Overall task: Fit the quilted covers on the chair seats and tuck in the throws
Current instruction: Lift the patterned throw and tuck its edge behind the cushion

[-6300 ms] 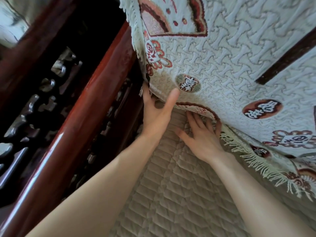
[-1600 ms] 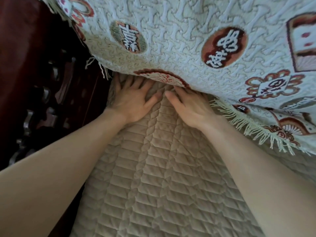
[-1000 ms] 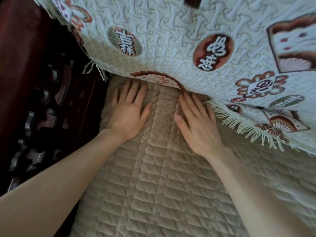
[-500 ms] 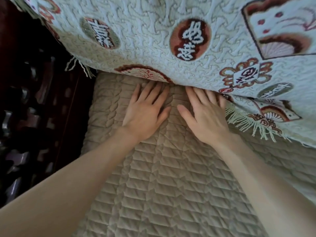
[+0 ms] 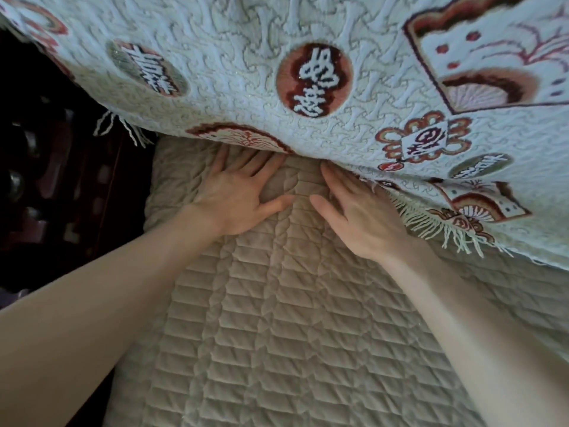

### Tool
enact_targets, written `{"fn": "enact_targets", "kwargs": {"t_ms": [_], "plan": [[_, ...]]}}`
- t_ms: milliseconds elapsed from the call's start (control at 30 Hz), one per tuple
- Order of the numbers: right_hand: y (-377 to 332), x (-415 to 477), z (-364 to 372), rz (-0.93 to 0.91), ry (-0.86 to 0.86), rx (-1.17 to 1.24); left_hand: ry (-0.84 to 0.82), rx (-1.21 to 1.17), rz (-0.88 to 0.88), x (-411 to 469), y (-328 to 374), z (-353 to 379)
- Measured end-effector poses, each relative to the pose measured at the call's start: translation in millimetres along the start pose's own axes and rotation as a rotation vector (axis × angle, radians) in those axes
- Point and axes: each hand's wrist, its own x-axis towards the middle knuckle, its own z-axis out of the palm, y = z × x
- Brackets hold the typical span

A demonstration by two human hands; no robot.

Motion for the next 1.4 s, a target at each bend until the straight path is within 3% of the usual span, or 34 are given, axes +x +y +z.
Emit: {"fn": "enact_targets", "kwargs": {"t_ms": [300,433,600,700,1100,1300,1400], "plan": [[-2.1,27.6,-2.1,0.064,-0.013,-0.017,-0.166,-0.094,-0.137,20.1,7.7,-19.5],[-3.7,12.8,-0.1,0.018,0.089,0.032,-0.029,-0.022,-0.12,7.0,15.6,-17.3],[9.2,-15.0,2.8,0.026,0.152,-0.031,0.113,0.057,0.039,-13.1,21.7,-8.1],[7.6,-14.6,2.6,0.044,0.179,-0.042,0.051,0.015,0.047,-9.4,25.4,-7.8],[20.2,17.8,-0.8,0.075,-0.025,-0.102,-0.21,-0.112,-0.11,27.0,25.1,-14.3],[20.1,-8.9,7.3,0.004,0.068,-0.102,0.01,-0.019,-0.12,1.1,37.0,-1.9],[32.6,-47.4,21.6,-0.028,0.113,-0.114,0.043,0.001,-0.048,-16.2,49.0,5.9]]}}
